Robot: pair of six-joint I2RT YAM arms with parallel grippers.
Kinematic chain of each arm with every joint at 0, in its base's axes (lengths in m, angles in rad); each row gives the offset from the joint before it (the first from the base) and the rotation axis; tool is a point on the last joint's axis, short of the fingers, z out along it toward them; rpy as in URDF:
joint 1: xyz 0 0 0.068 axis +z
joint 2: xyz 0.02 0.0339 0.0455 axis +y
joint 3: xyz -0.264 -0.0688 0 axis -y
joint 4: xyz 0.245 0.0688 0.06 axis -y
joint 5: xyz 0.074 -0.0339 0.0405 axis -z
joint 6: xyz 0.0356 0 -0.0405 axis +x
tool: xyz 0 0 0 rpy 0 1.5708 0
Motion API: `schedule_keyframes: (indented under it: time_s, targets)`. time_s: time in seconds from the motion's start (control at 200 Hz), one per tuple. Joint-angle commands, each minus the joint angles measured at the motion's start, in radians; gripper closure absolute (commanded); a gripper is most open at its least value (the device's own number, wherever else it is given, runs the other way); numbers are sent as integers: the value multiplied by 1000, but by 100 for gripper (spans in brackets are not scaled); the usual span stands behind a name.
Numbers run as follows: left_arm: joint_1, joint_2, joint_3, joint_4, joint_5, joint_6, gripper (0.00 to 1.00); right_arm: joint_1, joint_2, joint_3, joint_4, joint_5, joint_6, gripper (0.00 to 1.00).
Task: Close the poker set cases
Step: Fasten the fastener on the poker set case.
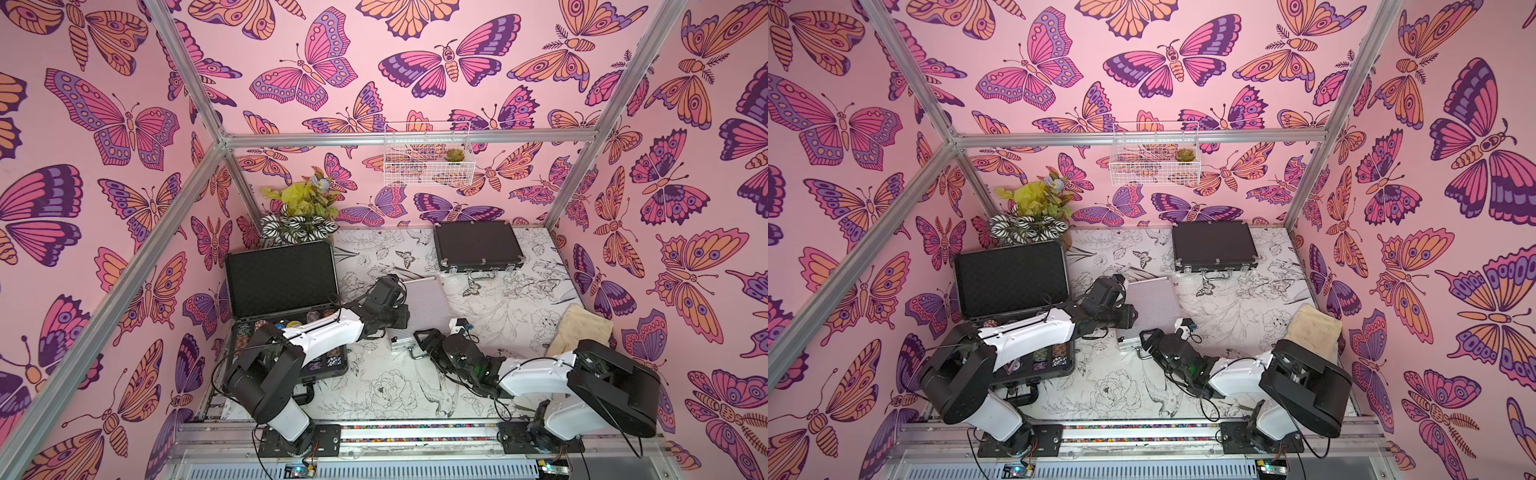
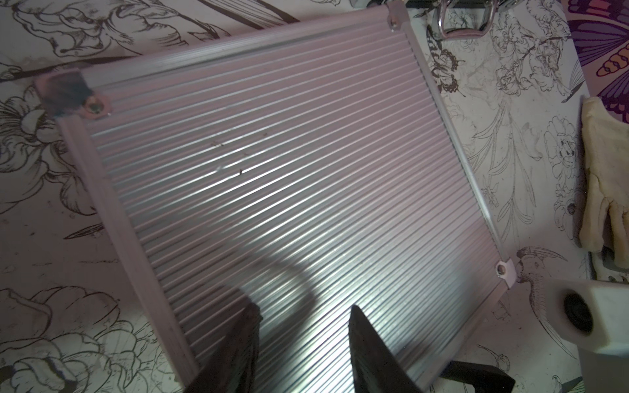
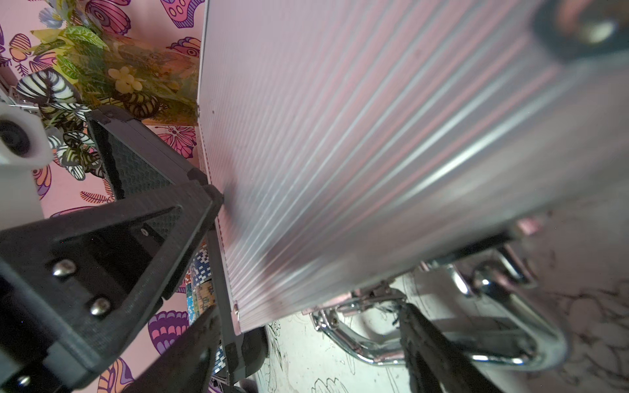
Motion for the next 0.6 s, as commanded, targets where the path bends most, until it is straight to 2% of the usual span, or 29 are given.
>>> schedule_keyframes:
  time_s: [0.0,0.596]
  targets:
    - [-4,17,-46,-161,8,-3,55,7,24,24,-26,34,13,17]
    - [-11,7,-79,-151,28,-20,56,7,157,29,73,33,9,17]
